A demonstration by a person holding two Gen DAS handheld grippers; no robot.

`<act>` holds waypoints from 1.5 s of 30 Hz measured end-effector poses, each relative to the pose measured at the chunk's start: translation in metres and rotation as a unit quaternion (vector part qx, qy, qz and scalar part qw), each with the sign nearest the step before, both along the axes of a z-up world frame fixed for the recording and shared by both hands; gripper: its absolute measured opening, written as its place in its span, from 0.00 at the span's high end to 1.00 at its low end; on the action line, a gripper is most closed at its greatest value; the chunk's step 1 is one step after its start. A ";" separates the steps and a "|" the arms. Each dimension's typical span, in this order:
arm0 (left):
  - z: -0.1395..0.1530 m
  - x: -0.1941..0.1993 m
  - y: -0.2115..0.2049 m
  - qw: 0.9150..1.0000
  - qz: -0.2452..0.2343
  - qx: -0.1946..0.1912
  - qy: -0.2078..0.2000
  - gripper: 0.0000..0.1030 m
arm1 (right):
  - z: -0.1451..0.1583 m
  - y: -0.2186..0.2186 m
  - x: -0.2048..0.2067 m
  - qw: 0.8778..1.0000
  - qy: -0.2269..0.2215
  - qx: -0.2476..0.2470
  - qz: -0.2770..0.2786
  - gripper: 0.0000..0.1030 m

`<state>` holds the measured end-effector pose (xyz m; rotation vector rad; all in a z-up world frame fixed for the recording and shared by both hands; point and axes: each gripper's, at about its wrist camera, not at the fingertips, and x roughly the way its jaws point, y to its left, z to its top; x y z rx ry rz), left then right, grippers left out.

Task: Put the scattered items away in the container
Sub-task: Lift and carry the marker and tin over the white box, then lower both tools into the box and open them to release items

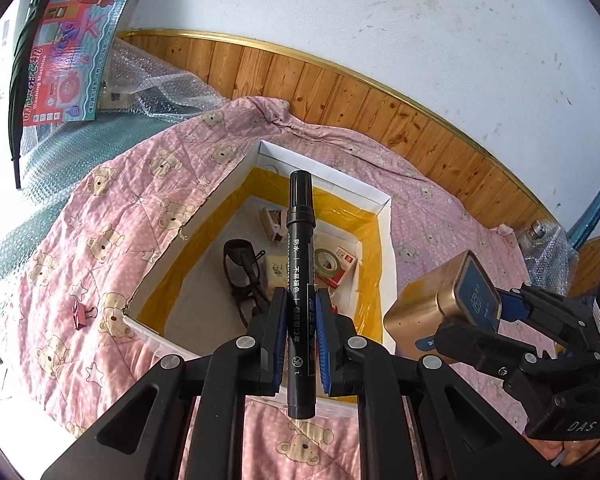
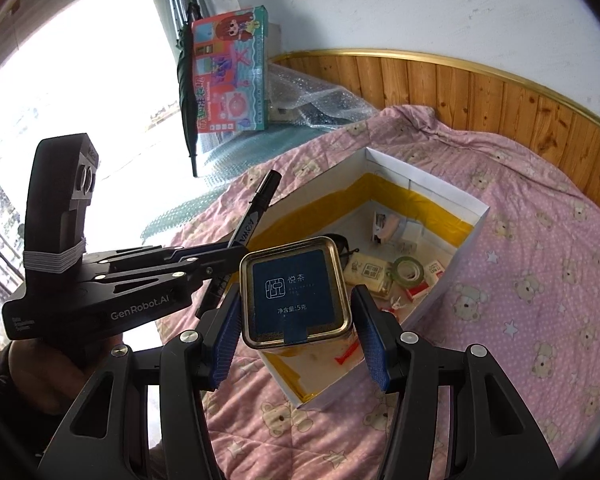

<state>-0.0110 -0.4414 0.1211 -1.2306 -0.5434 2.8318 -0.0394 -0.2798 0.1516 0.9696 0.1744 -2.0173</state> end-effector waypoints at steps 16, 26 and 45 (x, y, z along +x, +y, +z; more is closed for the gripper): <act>-0.028 -0.036 -0.012 0.999 -0.004 -0.002 -0.044 0.86 | -0.030 -0.024 -0.028 0.999 -0.037 -0.001 0.020 0.45; -0.041 -0.052 -0.019 0.998 -0.003 0.004 -0.064 0.86 | -0.048 -0.034 -0.035 0.998 -0.056 0.007 0.026 0.45; -0.048 -0.060 -0.066 0.996 0.065 0.039 -0.051 0.58 | -0.072 -0.034 -0.058 0.996 -0.086 0.005 0.000 0.42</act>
